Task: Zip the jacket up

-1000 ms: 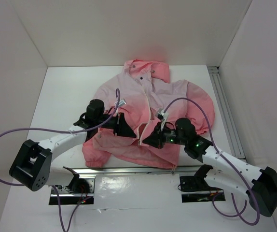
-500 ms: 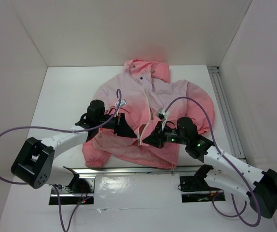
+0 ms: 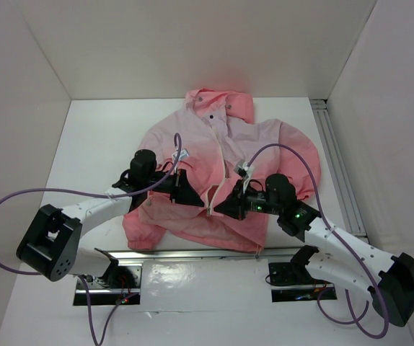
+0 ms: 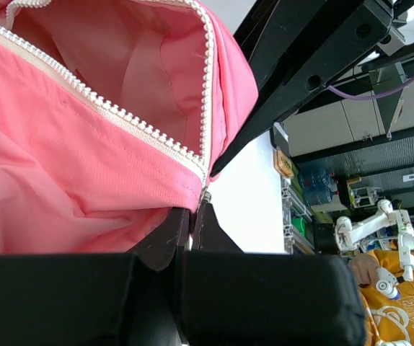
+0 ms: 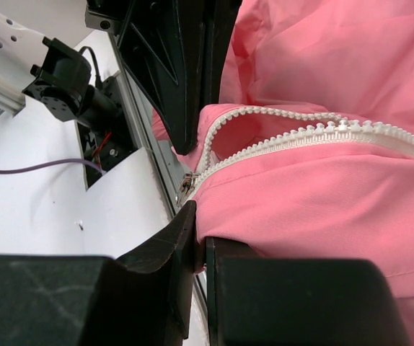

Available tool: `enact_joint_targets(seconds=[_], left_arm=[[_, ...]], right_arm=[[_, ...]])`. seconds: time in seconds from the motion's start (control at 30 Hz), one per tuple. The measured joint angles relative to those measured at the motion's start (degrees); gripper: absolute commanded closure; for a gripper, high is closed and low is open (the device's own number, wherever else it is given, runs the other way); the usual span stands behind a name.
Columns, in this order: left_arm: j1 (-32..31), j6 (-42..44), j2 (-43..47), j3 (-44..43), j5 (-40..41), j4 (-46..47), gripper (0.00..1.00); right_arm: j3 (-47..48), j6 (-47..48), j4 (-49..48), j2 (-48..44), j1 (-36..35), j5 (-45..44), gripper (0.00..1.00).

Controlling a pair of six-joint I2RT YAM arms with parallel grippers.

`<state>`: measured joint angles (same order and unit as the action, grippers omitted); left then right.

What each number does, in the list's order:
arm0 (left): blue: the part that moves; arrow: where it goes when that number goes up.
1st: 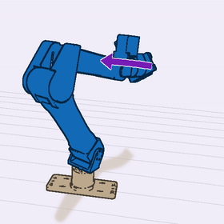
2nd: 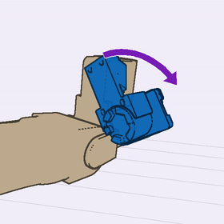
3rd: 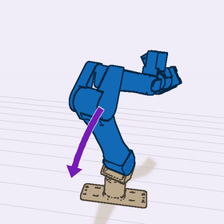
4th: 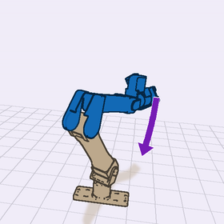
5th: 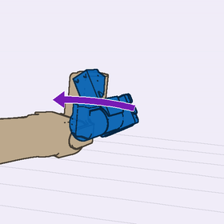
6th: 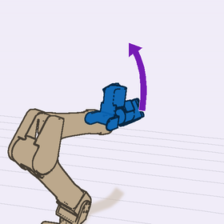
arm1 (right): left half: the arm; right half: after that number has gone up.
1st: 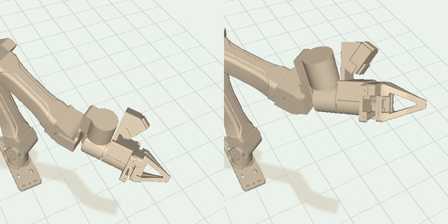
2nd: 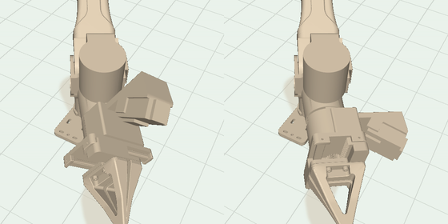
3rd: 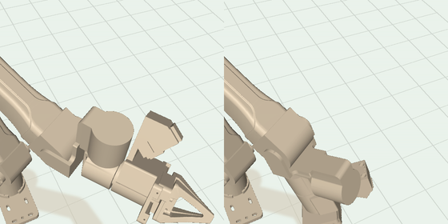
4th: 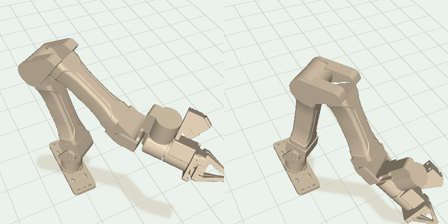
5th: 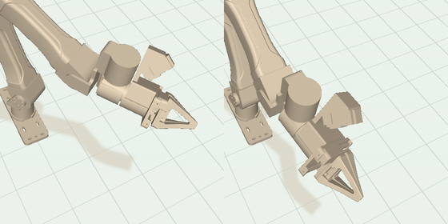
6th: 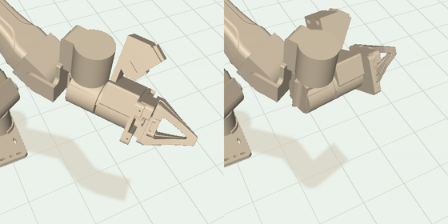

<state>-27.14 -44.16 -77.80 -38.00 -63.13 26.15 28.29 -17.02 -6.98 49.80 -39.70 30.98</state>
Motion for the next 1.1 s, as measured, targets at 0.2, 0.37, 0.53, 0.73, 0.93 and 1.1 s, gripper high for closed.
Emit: enact_joint_targets(seconds=[0.2, 0.37, 0.53, 0.73, 0.93, 1.1], left_arm=[[0.0, -1.09, 0.0, 0.02, 0.0, 0.55, 1.0], [0.0, -1.27, 0.0, 0.02, 0.02, 0.96, 1.0], [0.0, -1.31, 0.0, 0.02, 0.02, 0.98, 1.0], [0.0, -1.53, 0.0, 0.02, 0.0, 1.31, 1.0], [0.0, -2.62, 0.0, 0.02, 0.0, 1.46, 1.0], [0.0, -2.73, 0.0, 0.02, -0.07, 2.14, 1.0]], right_arm=[[0.0, 0.0, 0.15, 0.02, 0.0, 0.2, 1.0], [0.0, 0.0, 0.17, 0.04, 0.0, 0.83, 1.0], [0.0, 0.0, 0.17, 0.04, 0.0, 0.96, 1.0], [0.0, 0.0, 0.17, 0.0, 0.0, 0.94, 1.0], [0.0, 0.0, 0.17, 0.0, 0.04, 0.94, 1.0], [0.0, 0.0, 0.17, -0.15, 0.5, 0.87, 1.0]])
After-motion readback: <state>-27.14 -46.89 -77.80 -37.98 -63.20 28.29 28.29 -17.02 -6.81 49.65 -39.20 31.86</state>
